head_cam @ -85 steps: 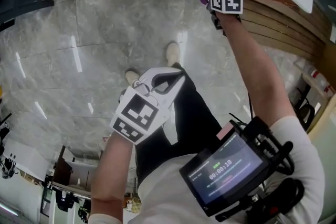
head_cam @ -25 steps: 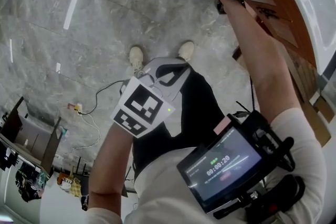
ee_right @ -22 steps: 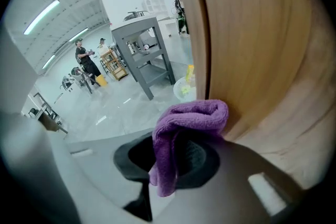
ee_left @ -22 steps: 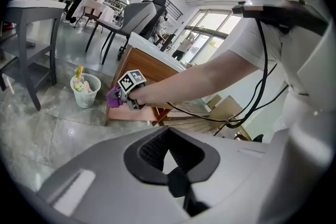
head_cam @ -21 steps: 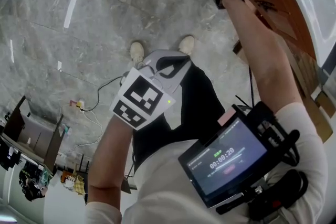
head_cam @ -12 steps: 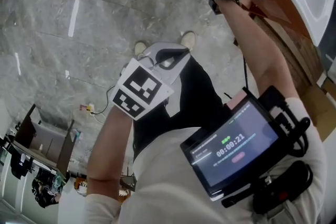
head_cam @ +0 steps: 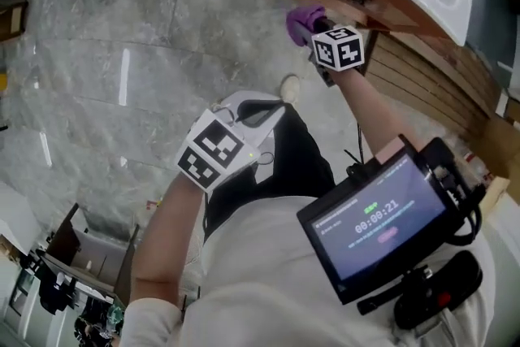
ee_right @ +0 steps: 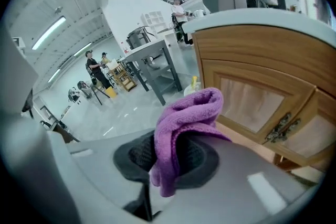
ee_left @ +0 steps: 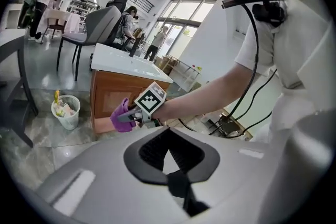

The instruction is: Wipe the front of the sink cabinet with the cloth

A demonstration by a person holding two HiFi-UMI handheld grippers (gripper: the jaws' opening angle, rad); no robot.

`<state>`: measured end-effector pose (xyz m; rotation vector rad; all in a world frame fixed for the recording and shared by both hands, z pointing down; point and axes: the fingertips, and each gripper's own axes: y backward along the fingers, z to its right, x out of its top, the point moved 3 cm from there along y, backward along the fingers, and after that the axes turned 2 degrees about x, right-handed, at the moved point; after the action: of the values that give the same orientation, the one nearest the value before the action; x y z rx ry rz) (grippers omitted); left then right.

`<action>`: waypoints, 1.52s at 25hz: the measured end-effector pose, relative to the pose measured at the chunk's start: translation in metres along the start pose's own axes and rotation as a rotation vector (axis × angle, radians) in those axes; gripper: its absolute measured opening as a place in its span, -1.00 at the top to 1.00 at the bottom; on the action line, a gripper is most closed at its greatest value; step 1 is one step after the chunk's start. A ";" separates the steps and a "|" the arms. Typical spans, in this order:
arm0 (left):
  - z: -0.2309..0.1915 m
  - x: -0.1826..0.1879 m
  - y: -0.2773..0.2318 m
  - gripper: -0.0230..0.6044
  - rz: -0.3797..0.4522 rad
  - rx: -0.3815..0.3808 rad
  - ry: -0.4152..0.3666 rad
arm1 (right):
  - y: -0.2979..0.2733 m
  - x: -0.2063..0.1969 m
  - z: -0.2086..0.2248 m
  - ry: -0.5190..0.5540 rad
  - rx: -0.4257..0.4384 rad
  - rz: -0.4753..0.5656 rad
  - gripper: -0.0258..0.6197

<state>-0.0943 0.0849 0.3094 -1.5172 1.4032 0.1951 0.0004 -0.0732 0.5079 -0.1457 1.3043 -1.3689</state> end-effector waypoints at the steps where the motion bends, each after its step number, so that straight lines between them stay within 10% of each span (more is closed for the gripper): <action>1: 0.004 0.001 0.002 0.91 -0.006 -0.012 -0.004 | 0.011 -0.007 -0.010 -0.006 0.005 -0.001 0.70; 21: 0.133 0.028 0.083 0.91 -0.054 -0.156 -0.223 | 0.257 -0.025 -0.197 -0.081 -0.020 0.260 0.70; 38: 0.176 0.024 0.105 0.91 -0.048 -0.226 -0.287 | 0.330 -0.038 -0.288 0.001 -0.092 0.396 0.70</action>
<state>-0.0867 0.2188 0.1527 -1.6300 1.1437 0.5356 0.0065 0.2236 0.1836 0.0503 1.3145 -0.9736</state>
